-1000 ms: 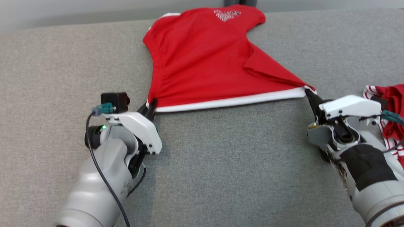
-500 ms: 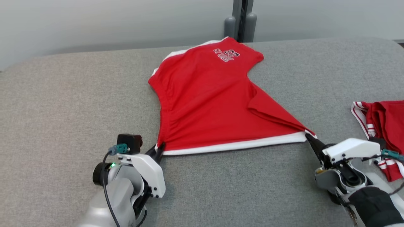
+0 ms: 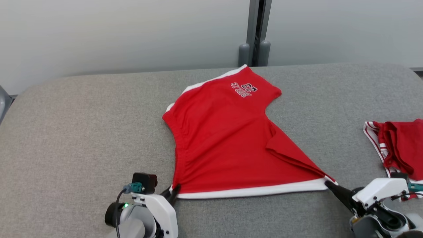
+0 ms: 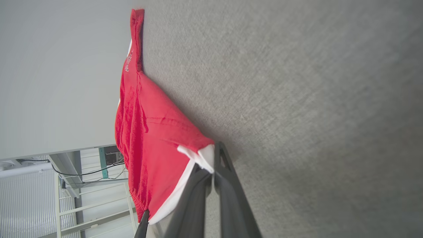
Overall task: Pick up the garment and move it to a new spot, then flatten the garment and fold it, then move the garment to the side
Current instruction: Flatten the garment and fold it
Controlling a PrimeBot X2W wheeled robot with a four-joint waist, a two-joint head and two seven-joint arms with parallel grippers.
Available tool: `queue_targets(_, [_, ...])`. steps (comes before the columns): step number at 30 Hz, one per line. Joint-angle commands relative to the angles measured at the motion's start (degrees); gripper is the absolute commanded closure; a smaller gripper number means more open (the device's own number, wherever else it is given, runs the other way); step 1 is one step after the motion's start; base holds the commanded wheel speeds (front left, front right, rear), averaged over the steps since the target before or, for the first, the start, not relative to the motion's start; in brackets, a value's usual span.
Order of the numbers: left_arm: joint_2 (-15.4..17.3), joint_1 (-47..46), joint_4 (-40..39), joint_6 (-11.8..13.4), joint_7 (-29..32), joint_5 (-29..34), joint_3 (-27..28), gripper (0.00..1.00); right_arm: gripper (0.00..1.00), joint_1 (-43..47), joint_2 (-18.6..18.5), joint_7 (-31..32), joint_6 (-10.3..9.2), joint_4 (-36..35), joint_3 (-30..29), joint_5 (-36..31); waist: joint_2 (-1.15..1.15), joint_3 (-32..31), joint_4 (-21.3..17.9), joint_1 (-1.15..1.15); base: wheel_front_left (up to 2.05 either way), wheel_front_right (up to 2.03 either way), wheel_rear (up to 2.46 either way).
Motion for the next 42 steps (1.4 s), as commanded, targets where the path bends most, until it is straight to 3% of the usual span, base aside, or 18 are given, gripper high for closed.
queue_targets(1, [1.15, 1.75, -1.14, 0.01, 0.36, -0.77, -0.5, 1.0, 1.0, 2.17, -2.03, 1.91, -0.02, -1.92, 0.35, -0.1, 0.0, -1.1, 0.17, 0.0, 0.0, 0.0, 0.0])
queue_targets(10, [5.67, 8.2, -9.75, -0.02, 1.65, -3.52, -2.41, 1.0, 1.0, 10.51, -8.53, 8.58, -0.02, -10.79, 1.36, 0.77, 0.0, -3.85, 0.5, 0.0, 0.0, 0.0, 0.0])
queue_targets(20, [10.86, 14.04, -20.55, 0.27, 3.51, -5.65, -3.77, 1.0, 1.0, 16.45, -12.63, 11.11, -0.02, -15.77, 2.05, 1.94, 0.0, -4.6, 1.04, 0.0, 0.0, 0.0, 0.0])
queue_targets(30, [13.8, 17.18, -32.71, 2.58, 6.58, -9.88, -1.39, 1.0, 1.0, 17.96, -13.66, 9.61, -0.01, -22.21, 0.96, 4.7, 0.0, -4.38, 1.23, 0.0, 0.0, 0.0, 0.0])
queue_targets(42, [19.84, 16.66, -49.92, 2.15, 18.14, -23.62, 5.45, 1.0, 1.0, 13.93, -13.31, 8.74, -0.01, -29.69, -2.62, 15.13, 0.0, -3.1, 0.57, 0.0, 0.0, 0.0, 0.0])
